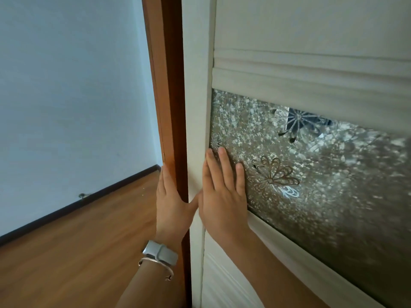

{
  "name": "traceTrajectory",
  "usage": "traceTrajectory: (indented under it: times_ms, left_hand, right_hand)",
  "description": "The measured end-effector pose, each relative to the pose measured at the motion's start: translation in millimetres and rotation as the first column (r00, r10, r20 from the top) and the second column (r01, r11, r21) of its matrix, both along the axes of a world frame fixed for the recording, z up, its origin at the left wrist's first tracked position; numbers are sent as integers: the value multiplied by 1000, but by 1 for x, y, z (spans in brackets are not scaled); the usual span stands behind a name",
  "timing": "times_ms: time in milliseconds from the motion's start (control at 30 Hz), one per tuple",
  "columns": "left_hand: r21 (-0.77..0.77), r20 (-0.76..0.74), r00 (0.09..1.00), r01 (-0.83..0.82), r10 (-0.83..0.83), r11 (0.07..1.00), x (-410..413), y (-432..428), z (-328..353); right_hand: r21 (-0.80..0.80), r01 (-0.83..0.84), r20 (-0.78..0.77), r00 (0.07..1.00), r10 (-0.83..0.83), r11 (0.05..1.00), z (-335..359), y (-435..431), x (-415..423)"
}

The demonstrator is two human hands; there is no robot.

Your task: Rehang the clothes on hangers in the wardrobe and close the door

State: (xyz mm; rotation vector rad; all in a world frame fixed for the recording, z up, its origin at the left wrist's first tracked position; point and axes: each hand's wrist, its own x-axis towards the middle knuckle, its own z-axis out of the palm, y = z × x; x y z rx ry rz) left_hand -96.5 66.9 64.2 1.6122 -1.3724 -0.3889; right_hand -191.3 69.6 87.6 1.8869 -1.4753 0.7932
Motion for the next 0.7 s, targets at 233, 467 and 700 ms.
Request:
traceTrajectory:
  times_ms: [233, 467, 700]
  left_hand:
    - [53, -17, 992, 125, -124, 991, 28, -31, 10]
    - [77, 20, 989, 145, -147, 986, 40, -35, 10]
    - [68, 44, 981, 185, -188, 980, 56, -32, 30]
  right_hand:
    - [11, -11, 13, 1000, 11, 1000, 1, -19, 19]
    - [-20, -4, 1, 1000, 4, 1000, 0, -21, 21]
    - [-52, -240, 248, 937, 245, 969, 10, -11, 18]
